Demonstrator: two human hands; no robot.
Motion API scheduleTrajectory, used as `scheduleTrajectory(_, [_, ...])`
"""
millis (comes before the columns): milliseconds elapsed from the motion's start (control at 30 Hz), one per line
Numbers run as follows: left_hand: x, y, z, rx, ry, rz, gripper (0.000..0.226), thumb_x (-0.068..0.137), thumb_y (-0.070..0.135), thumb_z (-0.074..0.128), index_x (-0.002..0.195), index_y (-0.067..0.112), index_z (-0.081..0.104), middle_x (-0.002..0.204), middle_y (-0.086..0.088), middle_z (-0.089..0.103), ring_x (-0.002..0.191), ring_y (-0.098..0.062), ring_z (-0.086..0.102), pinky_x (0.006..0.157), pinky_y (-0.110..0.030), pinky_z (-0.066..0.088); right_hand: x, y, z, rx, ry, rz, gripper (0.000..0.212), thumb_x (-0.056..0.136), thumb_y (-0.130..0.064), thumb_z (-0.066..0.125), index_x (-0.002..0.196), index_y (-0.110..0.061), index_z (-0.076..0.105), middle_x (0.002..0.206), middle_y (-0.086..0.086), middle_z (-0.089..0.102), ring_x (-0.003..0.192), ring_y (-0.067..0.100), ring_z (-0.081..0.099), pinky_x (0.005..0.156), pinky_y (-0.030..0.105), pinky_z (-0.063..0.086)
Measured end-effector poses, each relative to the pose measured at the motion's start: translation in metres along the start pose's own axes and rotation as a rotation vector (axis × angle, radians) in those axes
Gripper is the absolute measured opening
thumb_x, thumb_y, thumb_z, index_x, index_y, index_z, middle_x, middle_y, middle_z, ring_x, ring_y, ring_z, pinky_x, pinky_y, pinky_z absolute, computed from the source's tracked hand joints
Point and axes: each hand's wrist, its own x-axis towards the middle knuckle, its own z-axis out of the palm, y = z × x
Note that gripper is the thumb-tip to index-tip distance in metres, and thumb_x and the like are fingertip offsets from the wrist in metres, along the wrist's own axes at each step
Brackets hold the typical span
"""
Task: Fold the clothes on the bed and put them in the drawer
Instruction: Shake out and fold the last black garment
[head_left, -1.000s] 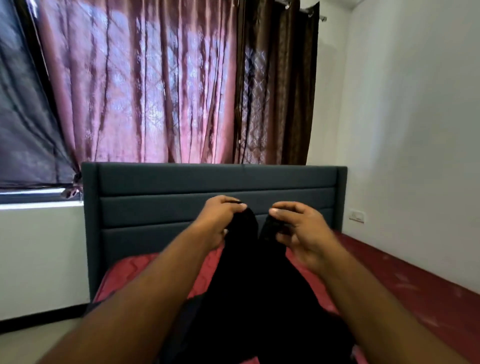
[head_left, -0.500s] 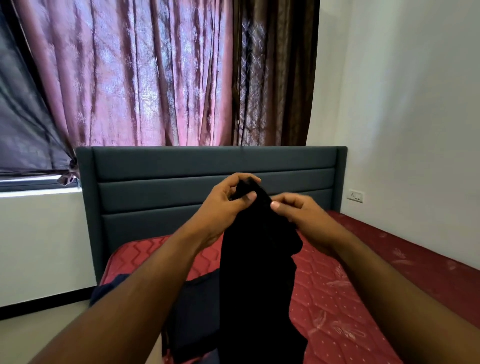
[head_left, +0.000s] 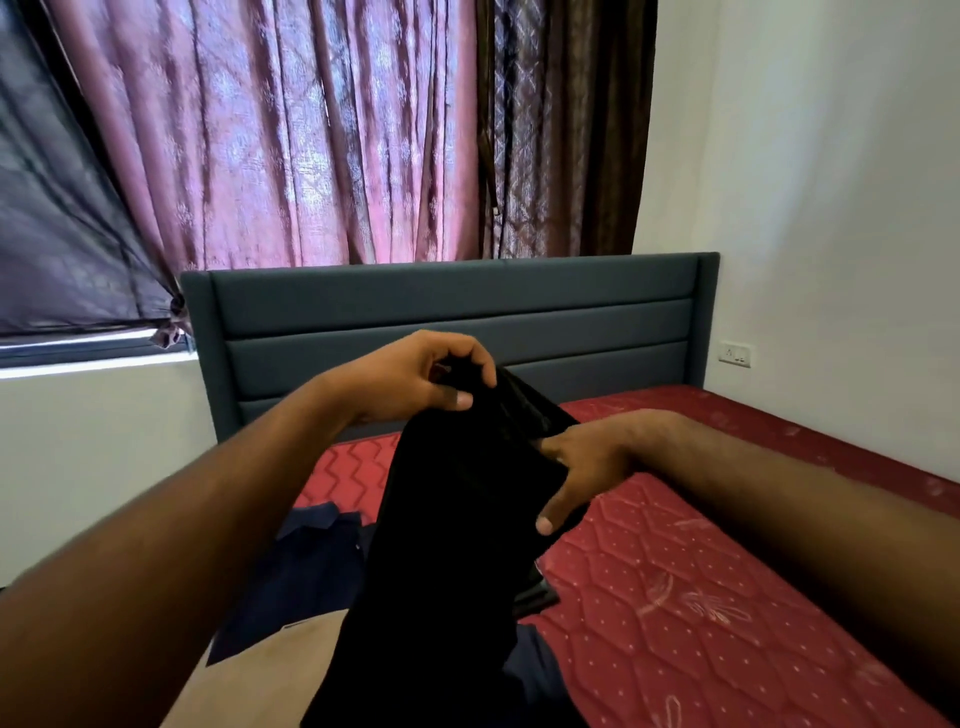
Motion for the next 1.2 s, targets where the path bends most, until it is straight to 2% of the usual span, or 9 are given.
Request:
scheduleTrajectory(67, [-0.007,-0.004,0.001,0.105,-0.032,0.004,0.030,0.081,-0.009,0.069,0.101,0.014,0.067,0.098,0.007,0.067,0.089,-0.003,0.061,0.085,-0.019,0.049,0.002,-0.010,-0.001,0.152,-0.138,0.021,0.105,0.059,-0.067,0.079,0.146,-0.044,0.025,0.141,-0.008,0.045,0.122,0.022,0.054,0.098,0.038,0.049])
scheduleTrajectory(133, [-0.012,-0.009,0.007,0.171,-0.019,0.007,0.037,0.079,-0.006,0.071,0.100,0.024,0.069,0.100,0.014,0.068,0.094,-0.002,0.063,0.087,-0.020,0.049,0.004,-0.025,0.006,0.110,-0.206,0.072,0.087,0.063,-0.060,0.081,0.136,-0.037,0.041,0.120,-0.010,0.055,0.106,0.020,0.062,0.084,0.037,0.057])
scheduleTrajectory(233, [-0.019,-0.015,0.020,0.174,0.027,0.019,0.050,0.077,-0.008,0.070,0.108,0.032,0.068,0.109,0.019,0.067,0.104,0.002,0.061,0.089,-0.012,0.045,0.010,-0.050,0.025,-0.441,-0.188,0.096,0.054,0.073,-0.049,0.078,0.117,-0.022,0.063,0.097,-0.003,0.061,0.101,0.021,0.062,0.080,0.027,0.048])
scheduleTrajectory(300, [-0.025,-0.020,0.026,0.167,0.064,0.036,0.056,0.077,-0.011,0.069,0.113,0.032,0.067,0.115,0.016,0.066,0.108,0.004,0.060,0.090,-0.011,0.043,0.016,-0.060,0.039,-0.653,-0.108,0.066,0.053,0.075,-0.045,0.076,0.120,-0.019,0.064,0.107,0.003,0.061,0.109,0.021,0.058,0.080,0.028,0.043])
scheduleTrajectory(533, [-0.042,-0.028,0.026,0.166,0.150,0.057,0.044,0.080,-0.010,0.066,0.098,0.029,0.070,0.099,0.019,0.067,0.096,-0.001,0.063,0.084,-0.016,0.048,0.015,-0.050,0.031,-0.534,0.053,0.110,0.076,0.080,-0.031,0.076,0.144,-0.016,0.037,0.128,0.007,0.059,0.113,0.026,0.059,0.088,0.030,0.046])
scheduleTrajectory(700, [-0.043,-0.026,0.025,0.094,0.132,0.030,0.042,0.078,-0.016,0.062,0.092,0.023,0.069,0.092,0.009,0.067,0.082,-0.006,0.063,0.076,-0.022,0.051,0.023,-0.031,0.036,-0.738,0.353,0.228,0.036,0.100,-0.014,0.039,0.131,-0.022,0.055,0.128,0.000,0.060,0.118,0.022,0.057,0.080,0.028,0.045])
scheduleTrajectory(933, [-0.043,-0.029,0.020,0.089,-0.031,-0.023,0.035,0.079,-0.013,0.064,0.075,0.021,0.071,0.080,0.006,0.070,0.076,-0.010,0.064,0.078,-0.031,0.052,0.005,-0.036,0.012,-0.793,0.157,0.332,0.017,0.083,-0.027,0.068,0.100,-0.026,0.066,0.106,-0.003,0.063,0.112,0.018,0.061,0.080,0.027,0.048])
scheduleTrajectory(1033, [-0.039,-0.026,0.024,-0.002,-0.104,-0.045,0.033,0.077,-0.017,0.064,0.077,0.015,0.072,0.081,-0.002,0.068,0.076,-0.011,0.061,0.076,-0.029,0.049,0.003,-0.036,0.004,-0.789,0.059,0.342,0.025,0.079,-0.031,0.073,0.102,-0.026,0.067,0.082,-0.005,0.051,0.111,0.017,0.061,0.074,0.027,0.044])
scheduleTrajectory(1200, [-0.044,-0.035,0.029,-0.236,-0.069,-0.107,0.058,0.080,-0.025,0.055,0.121,0.015,0.066,0.123,0.008,0.067,0.116,-0.006,0.059,0.095,-0.017,0.046,0.010,-0.014,0.013,-0.695,0.201,0.079,0.055,0.077,-0.020,0.074,0.127,-0.030,0.051,0.120,-0.002,0.061,0.108,0.025,0.062,0.075,0.031,0.050])
